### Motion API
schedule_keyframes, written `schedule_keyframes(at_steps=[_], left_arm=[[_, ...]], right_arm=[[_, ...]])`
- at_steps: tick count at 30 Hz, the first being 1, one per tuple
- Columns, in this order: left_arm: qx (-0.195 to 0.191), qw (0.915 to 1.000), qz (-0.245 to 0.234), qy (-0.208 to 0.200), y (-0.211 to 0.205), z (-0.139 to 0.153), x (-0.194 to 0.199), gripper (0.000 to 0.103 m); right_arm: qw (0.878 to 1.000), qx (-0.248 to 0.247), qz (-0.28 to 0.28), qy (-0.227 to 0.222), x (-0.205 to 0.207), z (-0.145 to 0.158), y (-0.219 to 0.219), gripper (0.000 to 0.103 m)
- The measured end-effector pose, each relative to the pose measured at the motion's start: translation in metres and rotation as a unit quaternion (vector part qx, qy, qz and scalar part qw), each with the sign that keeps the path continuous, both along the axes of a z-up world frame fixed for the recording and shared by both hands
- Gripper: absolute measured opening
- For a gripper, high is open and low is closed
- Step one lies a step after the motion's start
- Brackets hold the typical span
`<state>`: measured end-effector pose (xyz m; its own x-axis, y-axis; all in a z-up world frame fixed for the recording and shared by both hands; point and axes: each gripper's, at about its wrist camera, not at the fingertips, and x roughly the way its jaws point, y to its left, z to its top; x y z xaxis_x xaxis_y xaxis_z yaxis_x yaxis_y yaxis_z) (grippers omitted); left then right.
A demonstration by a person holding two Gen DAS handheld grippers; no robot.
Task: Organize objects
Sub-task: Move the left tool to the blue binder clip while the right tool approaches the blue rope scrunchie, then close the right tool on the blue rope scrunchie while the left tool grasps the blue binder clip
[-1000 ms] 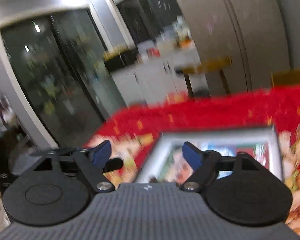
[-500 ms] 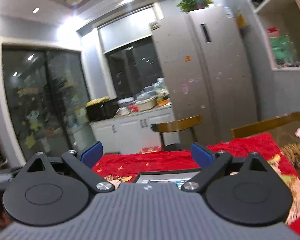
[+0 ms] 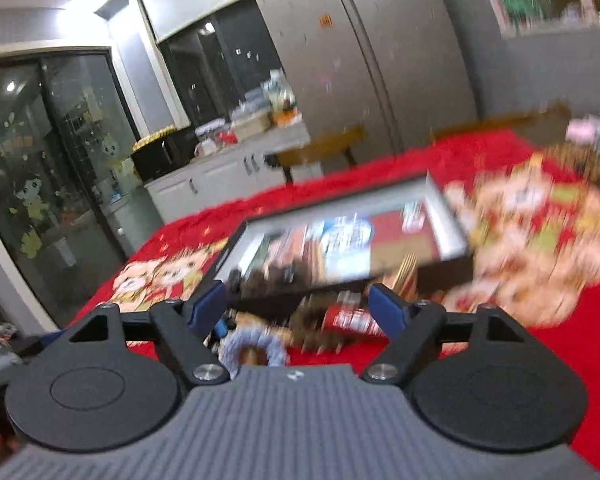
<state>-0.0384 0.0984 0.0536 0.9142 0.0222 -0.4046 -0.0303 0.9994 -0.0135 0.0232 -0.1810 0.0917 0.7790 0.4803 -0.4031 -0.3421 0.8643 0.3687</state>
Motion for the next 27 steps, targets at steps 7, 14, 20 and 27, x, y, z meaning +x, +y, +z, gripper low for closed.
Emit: schedule_keyframes(at_steps=[7, 14, 20, 27], left_arm=[[0.000, 0.9984, -0.020, 0.054, -0.012, -0.029, 0.042, 0.069], [-0.026, 0.9941, -0.033, 0.101, 0.001, -0.046, 0.056, 0.045], [0.023, 0.9940, -0.030, 0.102, -0.013, -0.052, 0.060, 0.013], [0.013, 0.9953, 0.002, 0.096, -0.008, -0.051, 0.060, 0.005]], right_arm=[[0.999, -0.033, -0.013, 0.028, 0.011, -0.031, 0.015, 0.069], [0.997, -0.042, 0.024, 0.060, 0.020, -0.057, 0.037, 0.062], [0.997, -0.045, 0.029, 0.060, 0.024, -0.073, 0.055, 0.047], [0.998, -0.009, 0.026, 0.065, 0.026, -0.075, 0.046, 0.014]])
